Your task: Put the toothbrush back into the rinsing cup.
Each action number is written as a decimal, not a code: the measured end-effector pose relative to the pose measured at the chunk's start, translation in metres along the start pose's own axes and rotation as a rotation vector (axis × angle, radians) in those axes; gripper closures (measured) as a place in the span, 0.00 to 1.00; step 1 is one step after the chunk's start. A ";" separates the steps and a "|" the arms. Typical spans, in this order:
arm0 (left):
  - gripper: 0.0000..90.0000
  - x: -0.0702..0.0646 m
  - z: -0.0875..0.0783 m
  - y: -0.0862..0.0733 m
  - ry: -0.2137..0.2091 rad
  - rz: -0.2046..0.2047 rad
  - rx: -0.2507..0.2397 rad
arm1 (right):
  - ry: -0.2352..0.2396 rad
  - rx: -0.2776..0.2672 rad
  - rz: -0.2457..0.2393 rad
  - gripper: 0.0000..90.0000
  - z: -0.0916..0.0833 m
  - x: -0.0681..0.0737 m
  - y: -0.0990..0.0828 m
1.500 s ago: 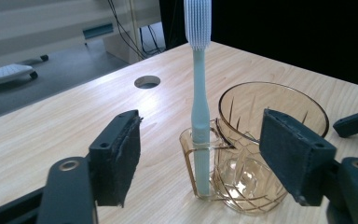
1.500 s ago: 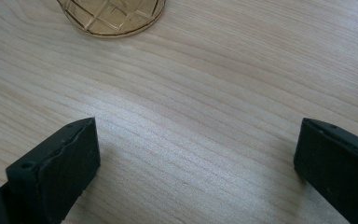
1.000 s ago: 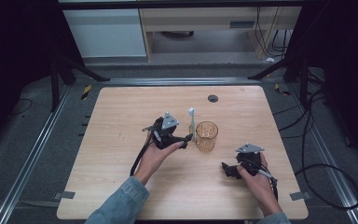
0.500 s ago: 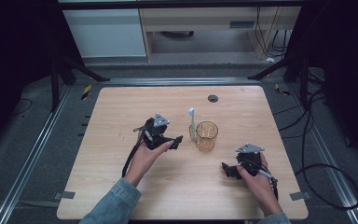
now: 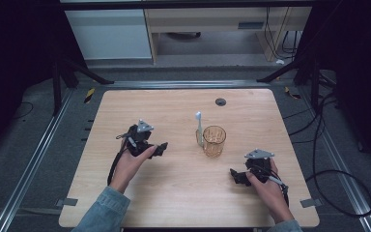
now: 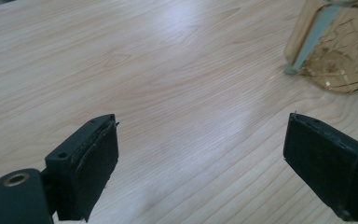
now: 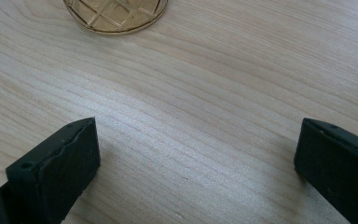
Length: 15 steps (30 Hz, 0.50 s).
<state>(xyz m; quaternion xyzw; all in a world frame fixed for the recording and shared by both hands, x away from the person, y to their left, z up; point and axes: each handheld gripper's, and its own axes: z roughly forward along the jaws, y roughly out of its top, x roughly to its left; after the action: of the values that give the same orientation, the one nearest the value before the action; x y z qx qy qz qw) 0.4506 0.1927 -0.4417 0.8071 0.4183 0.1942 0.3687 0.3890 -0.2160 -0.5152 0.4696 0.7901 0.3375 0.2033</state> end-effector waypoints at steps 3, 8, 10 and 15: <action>0.11 0.013 -0.006 -0.005 0.017 -0.029 0.003 | 0.000 0.000 0.000 0.00 0.000 0.000 0.000; 0.11 0.036 -0.012 -0.014 0.055 -0.063 0.016 | 0.000 0.000 0.001 0.01 0.000 0.000 0.000; 0.11 0.044 -0.014 -0.017 0.072 -0.083 0.020 | 0.000 0.000 0.001 0.00 0.000 0.000 0.000; 0.11 0.063 -0.019 -0.026 0.113 -0.107 0.022 | 0.000 0.000 0.001 0.01 0.000 0.000 0.000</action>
<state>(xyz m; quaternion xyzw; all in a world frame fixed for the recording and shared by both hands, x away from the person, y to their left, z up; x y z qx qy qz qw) 0.4612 0.2621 -0.4488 0.7754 0.4830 0.2147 0.3455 0.3889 -0.2159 -0.5152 0.4701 0.7898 0.3375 0.2032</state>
